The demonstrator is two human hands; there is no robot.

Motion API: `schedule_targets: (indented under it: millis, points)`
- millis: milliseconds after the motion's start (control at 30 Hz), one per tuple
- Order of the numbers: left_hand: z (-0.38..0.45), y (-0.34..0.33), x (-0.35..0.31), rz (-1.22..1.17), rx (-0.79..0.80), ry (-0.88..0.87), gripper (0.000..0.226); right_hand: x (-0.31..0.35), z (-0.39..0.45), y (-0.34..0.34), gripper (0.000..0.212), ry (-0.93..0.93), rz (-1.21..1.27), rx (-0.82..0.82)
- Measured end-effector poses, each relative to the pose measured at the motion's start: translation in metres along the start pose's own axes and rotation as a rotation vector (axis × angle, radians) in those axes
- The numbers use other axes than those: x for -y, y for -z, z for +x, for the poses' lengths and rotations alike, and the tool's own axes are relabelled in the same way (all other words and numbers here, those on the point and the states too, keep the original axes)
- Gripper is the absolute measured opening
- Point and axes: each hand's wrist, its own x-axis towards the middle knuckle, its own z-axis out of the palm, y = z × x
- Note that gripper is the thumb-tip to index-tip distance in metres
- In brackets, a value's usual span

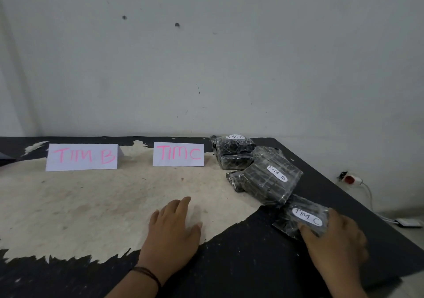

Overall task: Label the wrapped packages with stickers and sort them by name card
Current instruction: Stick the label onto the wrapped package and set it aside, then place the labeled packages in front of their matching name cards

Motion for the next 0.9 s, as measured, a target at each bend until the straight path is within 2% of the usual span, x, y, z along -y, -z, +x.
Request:
schedule_targets:
  millis: [167, 300, 400, 467, 567, 667, 767, 900]
  points:
    - [0.001, 0.002, 0.001, -0.099, -0.047, 0.001, 0.049, 0.02, -0.01, -0.002, 0.053, 0.154, 0.078, -0.074]
    - [0.003, 0.007, 0.001, -0.264, -0.22, -0.027, 0.032, 0.04, -0.019, -0.011, 0.036, 0.353, 0.142, -0.138]
    - [0.008, 0.008, 0.001, -0.343, -0.314, -0.023, 0.039, 0.052, -0.02, -0.021, 0.025, 0.468, 0.162, -0.109]
    - [0.013, 0.008, 0.0, -0.368, -0.319, -0.027, 0.041, 0.058, -0.015, -0.025, 0.023, 0.491, 0.183, -0.095]
    - [0.027, 0.002, -0.007, -0.398, -0.206, -0.061, 0.043, 0.061, 0.0, -0.028, 0.033, 0.391, 0.168, -0.071]
    - [0.044, -0.01, -0.022, -0.442, -0.049, -0.06, 0.042, 0.06, 0.016, -0.032, 0.059, 0.182, 0.057, 0.012]
    - [0.061, -0.026, -0.038, -0.519, 0.029, -0.036, 0.044, 0.057, 0.019, -0.041, 0.08, 0.085, 0.016, 0.07]
    - [0.078, -0.044, -0.057, -0.647, 0.117, 0.044, 0.048, 0.058, 0.02, -0.043, 0.079, 0.041, 0.053, 0.137]
